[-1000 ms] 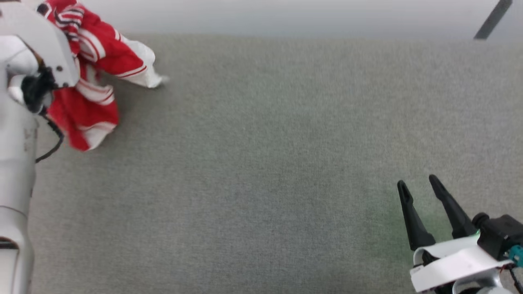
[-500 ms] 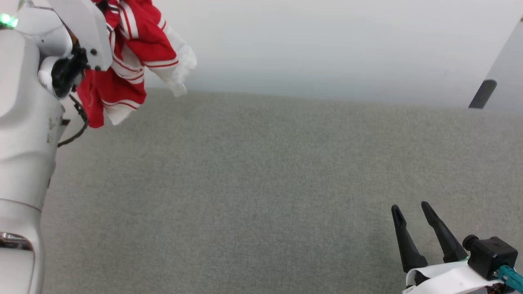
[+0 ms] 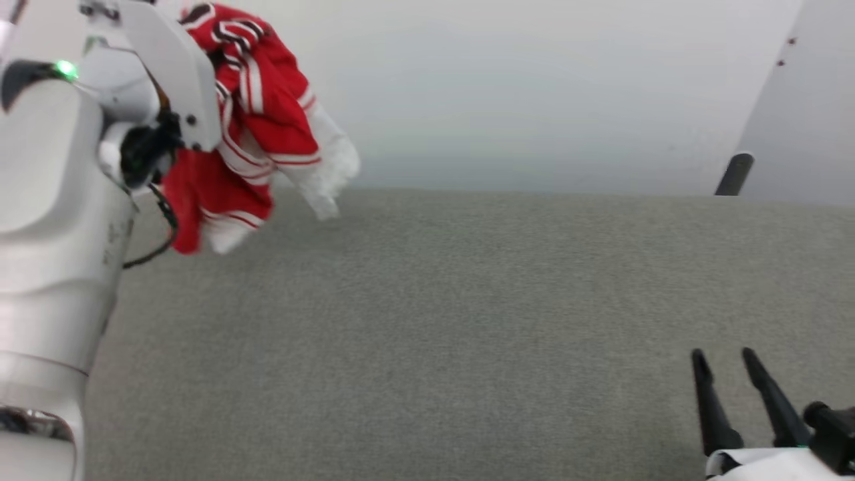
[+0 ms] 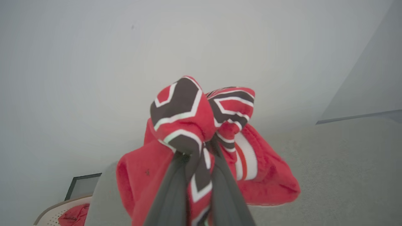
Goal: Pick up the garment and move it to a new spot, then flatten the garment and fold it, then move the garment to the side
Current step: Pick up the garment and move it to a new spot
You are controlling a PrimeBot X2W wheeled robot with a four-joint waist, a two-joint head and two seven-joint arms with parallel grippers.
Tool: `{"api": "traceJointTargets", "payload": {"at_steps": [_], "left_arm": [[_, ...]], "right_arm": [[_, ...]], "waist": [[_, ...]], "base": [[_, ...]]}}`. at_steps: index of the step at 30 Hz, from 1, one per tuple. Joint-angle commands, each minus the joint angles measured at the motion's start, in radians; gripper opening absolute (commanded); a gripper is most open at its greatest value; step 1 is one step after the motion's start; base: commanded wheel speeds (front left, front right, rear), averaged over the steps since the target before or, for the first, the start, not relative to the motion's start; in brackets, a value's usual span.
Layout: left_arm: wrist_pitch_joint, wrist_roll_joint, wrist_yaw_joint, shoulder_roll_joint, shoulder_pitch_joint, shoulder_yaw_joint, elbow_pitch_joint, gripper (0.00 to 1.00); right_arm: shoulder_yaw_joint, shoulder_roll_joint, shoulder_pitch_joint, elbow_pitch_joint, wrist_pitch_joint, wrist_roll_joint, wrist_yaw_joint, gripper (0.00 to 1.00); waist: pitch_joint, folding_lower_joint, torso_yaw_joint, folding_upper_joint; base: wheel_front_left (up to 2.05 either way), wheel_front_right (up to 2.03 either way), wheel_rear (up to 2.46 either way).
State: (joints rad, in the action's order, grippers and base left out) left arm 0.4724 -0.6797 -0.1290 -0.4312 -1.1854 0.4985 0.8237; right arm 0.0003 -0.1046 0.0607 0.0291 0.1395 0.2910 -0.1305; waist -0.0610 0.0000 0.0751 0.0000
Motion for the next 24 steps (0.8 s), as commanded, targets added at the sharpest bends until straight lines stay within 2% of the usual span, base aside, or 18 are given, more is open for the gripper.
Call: {"api": "traceJointTargets", "payload": {"at_steps": [1, 6, 13, 24], "left_arm": [[0.009, -0.011, -0.002, 0.005, 0.021, 0.003, -0.019, 0.00], [0.049, -0.035, 0.019, 0.047, 0.080, 0.018, -0.100, 0.00], [0.130, -0.070, 0.073, 0.101, 0.184, 0.046, -0.240, 0.00], [0.220, -0.097, 0.150, 0.124, 0.392, 0.108, -0.422, 0.00]], "right_arm": [[-0.021, -0.001, 0.014, 0.003, 0.005, -0.010, 0.000, 1.00], [-0.100, -0.002, 0.036, 0.014, 0.011, -0.022, 0.000, 1.00], [-0.174, 0.004, 0.051, 0.022, 0.013, -0.034, 0.000, 1.00], [-0.184, 0.018, 0.057, 0.039, 0.021, -0.041, 0.000, 1.00]], "waist": [[-0.012, 0.0000, -0.032, 0.0000], [-0.015, 0.0000, -0.066, 0.0000], [-0.012, 0.0000, -0.119, 0.0000], [0.013, 0.0000, -0.189, 0.0000]], "base": [[0.00, 0.00, 0.00], [0.00, 0.00, 0.00], [0.00, 0.00, 0.00], [0.00, 0.00, 0.00]]}}
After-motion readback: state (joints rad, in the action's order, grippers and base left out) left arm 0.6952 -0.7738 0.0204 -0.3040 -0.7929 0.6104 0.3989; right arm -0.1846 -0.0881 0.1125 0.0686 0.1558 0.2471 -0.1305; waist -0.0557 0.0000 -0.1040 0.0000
